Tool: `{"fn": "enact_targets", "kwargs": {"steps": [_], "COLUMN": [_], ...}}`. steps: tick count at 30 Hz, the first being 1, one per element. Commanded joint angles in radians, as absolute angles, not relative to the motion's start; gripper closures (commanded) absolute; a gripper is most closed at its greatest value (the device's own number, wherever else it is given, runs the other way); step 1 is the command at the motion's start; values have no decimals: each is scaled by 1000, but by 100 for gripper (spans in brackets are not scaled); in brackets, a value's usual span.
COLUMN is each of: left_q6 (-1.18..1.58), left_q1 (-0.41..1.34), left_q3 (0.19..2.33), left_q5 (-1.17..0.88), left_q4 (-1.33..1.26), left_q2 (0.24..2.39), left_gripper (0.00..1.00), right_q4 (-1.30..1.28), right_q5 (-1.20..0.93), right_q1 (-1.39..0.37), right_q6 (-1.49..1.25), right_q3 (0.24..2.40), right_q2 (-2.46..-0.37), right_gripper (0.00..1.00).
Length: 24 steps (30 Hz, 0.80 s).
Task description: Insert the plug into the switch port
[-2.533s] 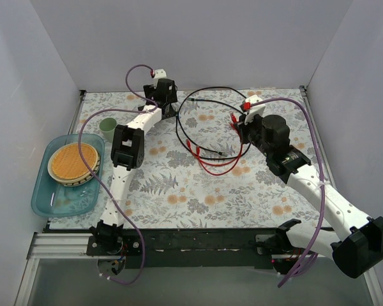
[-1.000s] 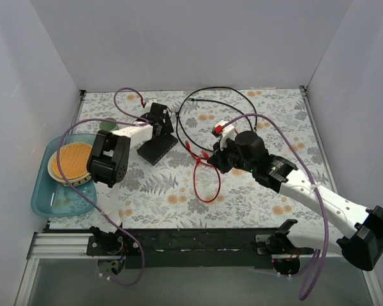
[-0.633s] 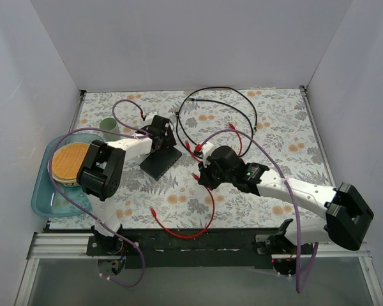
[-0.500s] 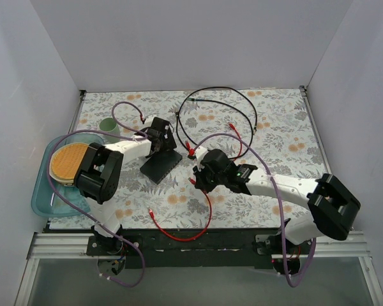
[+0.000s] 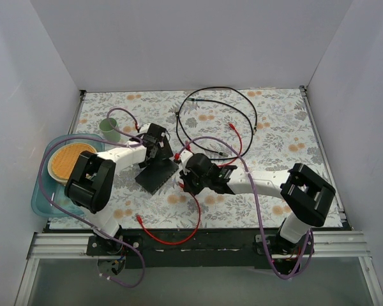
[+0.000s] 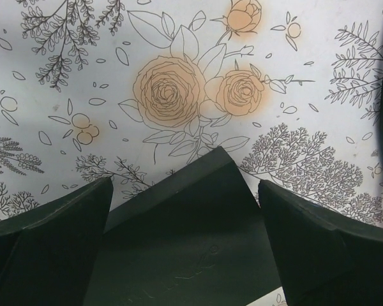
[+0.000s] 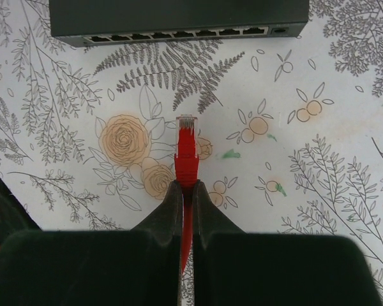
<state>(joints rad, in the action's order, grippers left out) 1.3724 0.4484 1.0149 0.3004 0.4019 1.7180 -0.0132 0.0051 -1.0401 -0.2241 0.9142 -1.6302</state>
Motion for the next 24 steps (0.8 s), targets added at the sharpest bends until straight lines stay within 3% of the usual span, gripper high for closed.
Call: {"fn": "enact_targets", "kwargs": {"steps": [1,13,18,22,24], "left_q6": [1361,1339,1373,1416,1430], "left_q1": [454,445,431,408,381], "left_q3": [977,904,905,864,844], "left_q5": [319,313,423,445,428], "left_q4": [436,322,442,492,492], "left_q2": [1654,1382,1358,1339,1318], "left_gripper": [2,2,3,24,28], "right_q4": [31,28,37,45,44], "right_q5": [26,9,9,6,5], "right_q1": [-1071,-1114,-1120,-1126,-1138], "right_q6": [-248,-273,-287,-296,-295], "right_q3": [974,1008,989,985,991], "right_q2": [-1647,-1683,-1660,-1660,-1667], "right_gripper": [99,99,99,99,99]}}
